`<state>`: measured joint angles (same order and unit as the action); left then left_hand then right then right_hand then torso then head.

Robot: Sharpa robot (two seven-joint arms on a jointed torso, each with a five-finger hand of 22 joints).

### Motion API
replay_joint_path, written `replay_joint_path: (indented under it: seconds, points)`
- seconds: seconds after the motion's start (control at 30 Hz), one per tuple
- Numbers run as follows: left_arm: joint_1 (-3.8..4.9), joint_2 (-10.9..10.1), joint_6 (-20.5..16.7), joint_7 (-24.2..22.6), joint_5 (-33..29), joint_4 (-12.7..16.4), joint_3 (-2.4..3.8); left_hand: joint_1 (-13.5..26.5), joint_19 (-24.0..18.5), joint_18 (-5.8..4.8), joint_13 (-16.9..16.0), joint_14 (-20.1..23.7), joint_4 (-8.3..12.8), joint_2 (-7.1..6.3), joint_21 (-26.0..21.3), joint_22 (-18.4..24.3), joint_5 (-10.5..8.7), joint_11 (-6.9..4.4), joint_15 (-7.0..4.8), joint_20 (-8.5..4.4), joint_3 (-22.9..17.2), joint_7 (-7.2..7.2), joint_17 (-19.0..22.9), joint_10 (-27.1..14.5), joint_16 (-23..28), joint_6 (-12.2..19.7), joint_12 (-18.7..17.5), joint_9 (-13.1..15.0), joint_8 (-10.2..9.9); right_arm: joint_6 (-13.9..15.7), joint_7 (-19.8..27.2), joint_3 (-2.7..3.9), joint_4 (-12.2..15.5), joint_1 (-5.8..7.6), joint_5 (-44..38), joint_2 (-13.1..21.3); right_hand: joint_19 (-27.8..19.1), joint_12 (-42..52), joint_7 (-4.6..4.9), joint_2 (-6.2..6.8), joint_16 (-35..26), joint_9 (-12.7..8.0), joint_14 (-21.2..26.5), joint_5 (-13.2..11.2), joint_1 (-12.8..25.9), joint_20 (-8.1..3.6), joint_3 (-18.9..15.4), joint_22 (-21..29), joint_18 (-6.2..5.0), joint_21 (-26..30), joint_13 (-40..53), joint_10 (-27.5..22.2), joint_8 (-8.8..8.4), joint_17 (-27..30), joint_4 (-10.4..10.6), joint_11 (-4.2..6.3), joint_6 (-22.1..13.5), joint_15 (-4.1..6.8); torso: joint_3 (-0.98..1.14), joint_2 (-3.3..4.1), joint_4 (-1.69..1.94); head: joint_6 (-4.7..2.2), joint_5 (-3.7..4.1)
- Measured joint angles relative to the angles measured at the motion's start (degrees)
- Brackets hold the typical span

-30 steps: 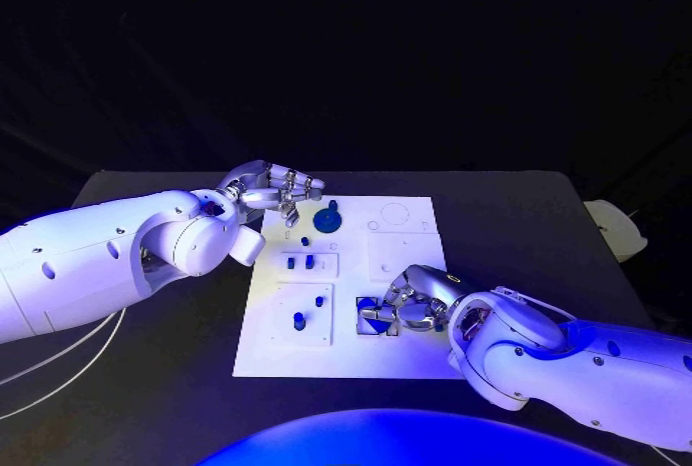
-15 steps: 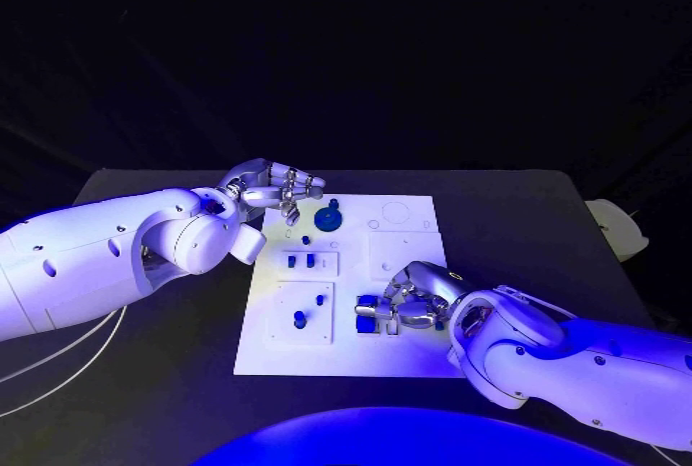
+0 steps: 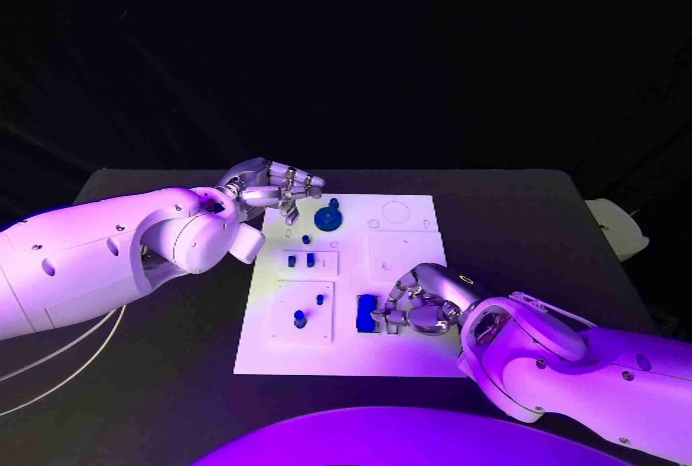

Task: Assemble the parts on the task board

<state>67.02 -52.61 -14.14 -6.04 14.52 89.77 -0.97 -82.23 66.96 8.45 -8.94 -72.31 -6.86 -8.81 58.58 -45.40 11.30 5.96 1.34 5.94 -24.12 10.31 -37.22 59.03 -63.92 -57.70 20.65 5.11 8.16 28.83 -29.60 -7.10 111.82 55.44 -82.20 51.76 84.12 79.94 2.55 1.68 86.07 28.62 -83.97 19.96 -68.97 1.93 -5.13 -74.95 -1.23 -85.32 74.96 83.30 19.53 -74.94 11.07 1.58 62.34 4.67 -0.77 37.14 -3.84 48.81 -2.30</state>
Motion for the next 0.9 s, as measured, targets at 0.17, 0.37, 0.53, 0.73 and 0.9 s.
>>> replay_joint_path:
  seconds: [0.17,0.37,0.53,0.73,0.9]
  points:
    - [0.00,0.01,0.00,0.00,0.00,-0.02,0.00,0.00,0.00,0.00,0.00,0.00,0.00,0.00,0.00,0.00,0.00,0.00,0.00,0.00,0.00,0.00,0.00,0.00,0.00,0.00,0.00,0.00,0.00,-0.04,0.79,-0.01,0.43,-0.12,-0.37,0.26,0.00,0.43,-0.19,0.16,0.00,0.25,-0.06,-0.33,-0.58,0.00,0.09,0.00,0.00,-0.39,0.00,0.20,0.18,0.00,-0.39,0.20,0.19,0.06,0.00,-0.01,0.01,-0.01,0.03]
    - [0.00,0.04,0.00,0.00,-0.01,-0.04,0.00,0.00,0.00,0.00,0.00,0.00,0.00,0.00,0.00,-0.01,0.00,0.00,0.00,0.00,0.00,0.00,0.00,0.00,0.00,0.00,0.00,0.00,0.00,-0.41,1.29,0.00,0.37,-0.18,-0.54,0.05,-0.20,0.43,-0.19,0.16,0.00,0.42,-0.06,-1.02,-0.58,-0.20,0.09,0.01,0.00,-0.39,0.00,0.20,0.52,0.00,-0.39,0.20,0.19,0.06,-0.02,0.00,0.09,0.01,0.08]
    - [-0.01,0.06,0.00,0.00,-0.01,-0.04,0.00,0.00,0.00,0.00,0.00,0.00,0.00,0.00,0.00,-0.01,0.00,0.00,0.00,0.00,0.00,0.00,0.01,0.00,0.00,0.00,0.00,0.00,0.00,-0.95,1.47,0.00,0.00,-0.19,-0.55,-0.49,-0.20,0.76,-0.19,0.16,0.00,0.53,-0.06,-1.02,-0.58,-0.20,0.09,0.01,-0.01,-0.39,0.00,0.20,0.52,0.01,-0.39,0.20,0.19,0.06,-0.03,0.04,0.13,0.08,0.09]
    - [-0.01,0.07,0.00,0.02,-0.01,-0.03,0.00,0.00,0.00,0.00,0.01,0.00,0.00,0.00,0.00,-0.01,0.00,0.00,0.00,0.00,0.00,0.00,0.01,0.00,0.00,0.00,0.00,0.01,0.00,-1.70,1.51,0.00,-0.51,-0.21,-0.55,-1.10,-0.20,0.76,-0.35,0.16,0.20,0.58,-0.06,-1.34,-0.58,-0.20,0.09,0.02,-0.01,-0.39,0.00,0.20,0.60,0.01,-0.39,0.20,0.35,0.06,-0.06,0.04,0.14,0.26,-0.02]
    - [0.00,0.07,0.00,0.03,-0.01,-0.02,0.00,0.00,0.00,0.00,0.01,0.00,0.00,0.00,0.00,-0.01,0.00,0.00,0.00,0.00,0.00,0.00,0.01,0.00,0.00,0.00,0.00,0.01,0.00,-2.14,1.51,-0.02,-0.81,-0.28,-0.55,-1.49,-0.20,0.82,-0.35,-0.07,0.19,0.67,-0.06,-1.40,-0.81,-0.20,0.09,0.02,0.00,-0.57,-0.01,0.40,0.85,0.01,-0.39,0.40,0.35,0.05,-0.06,0.04,0.13,0.36,-0.08]
